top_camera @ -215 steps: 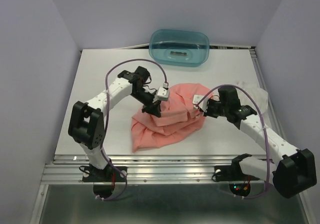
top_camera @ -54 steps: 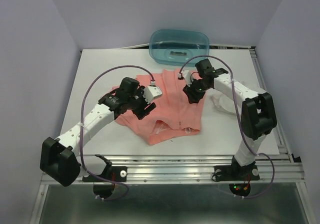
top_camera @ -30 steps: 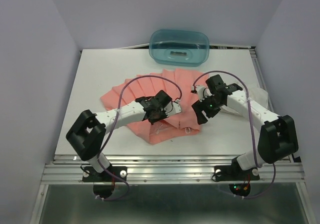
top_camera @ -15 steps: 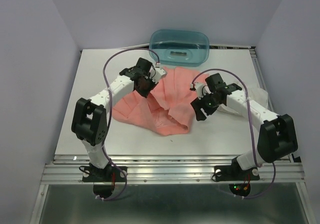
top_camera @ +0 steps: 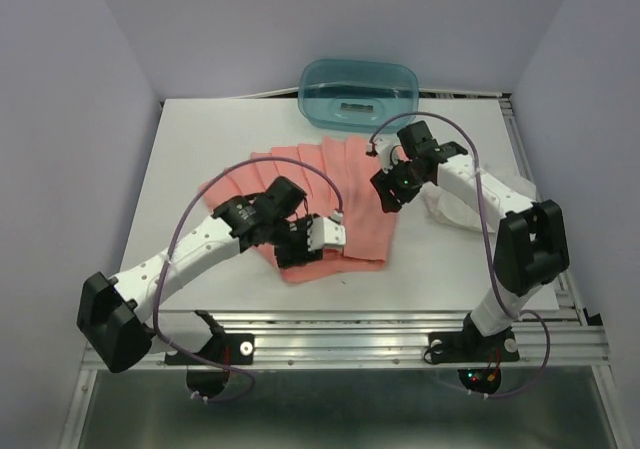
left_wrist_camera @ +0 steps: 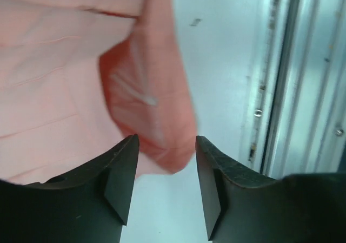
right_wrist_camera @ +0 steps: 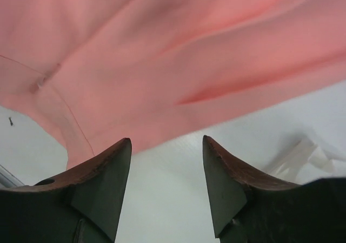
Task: Fold and stack the skirts
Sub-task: Flatten the skirt out
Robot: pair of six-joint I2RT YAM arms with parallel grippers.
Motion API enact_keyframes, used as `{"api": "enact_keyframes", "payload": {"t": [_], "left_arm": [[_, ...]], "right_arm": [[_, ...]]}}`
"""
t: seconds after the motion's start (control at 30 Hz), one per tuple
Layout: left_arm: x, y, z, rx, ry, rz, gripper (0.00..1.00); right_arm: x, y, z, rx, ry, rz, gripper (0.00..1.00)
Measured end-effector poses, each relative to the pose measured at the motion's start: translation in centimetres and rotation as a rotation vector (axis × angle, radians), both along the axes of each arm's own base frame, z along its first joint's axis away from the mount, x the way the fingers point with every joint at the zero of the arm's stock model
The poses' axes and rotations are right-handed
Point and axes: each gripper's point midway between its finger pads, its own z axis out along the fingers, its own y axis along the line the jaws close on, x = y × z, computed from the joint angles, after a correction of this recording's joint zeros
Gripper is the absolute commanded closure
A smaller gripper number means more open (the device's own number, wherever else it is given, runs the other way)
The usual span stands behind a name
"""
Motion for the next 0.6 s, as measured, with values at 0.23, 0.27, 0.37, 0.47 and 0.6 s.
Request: {"api": "enact_keyframes", "payload": {"t": [0.23,0.27,0.37,0.47,0.6], "left_arm": [[-5.7,1.5,-5.4,0.154,0.160,-0.088,0.31],[-5.4,1.6,-5.2,0.148,0.151,-0.073,0.31],[-3.8,1.7,-3.4,0.091,0.118,0.006,0.33],[1.0,3.3,-0.3,-0.006,0.063,0.187,0.34],[7.3,7.0,0.8,-0.030,-0.046,0.440,0.33]], "right_arm": [[3.2,2.2,0.1,0.043,0.010,0.024,0.44],[3.1,2.2,-0.4,0.036,0.028,0.027,0.44],[2.7,2.0,-1.6,0.018,0.069,0.032,0.46],[2.3,1.7,-3.4,-0.018,0.106,0.043,0.50],[0.7,0.7,-6.2,-0.099,0.157,0.074,0.53]]}}
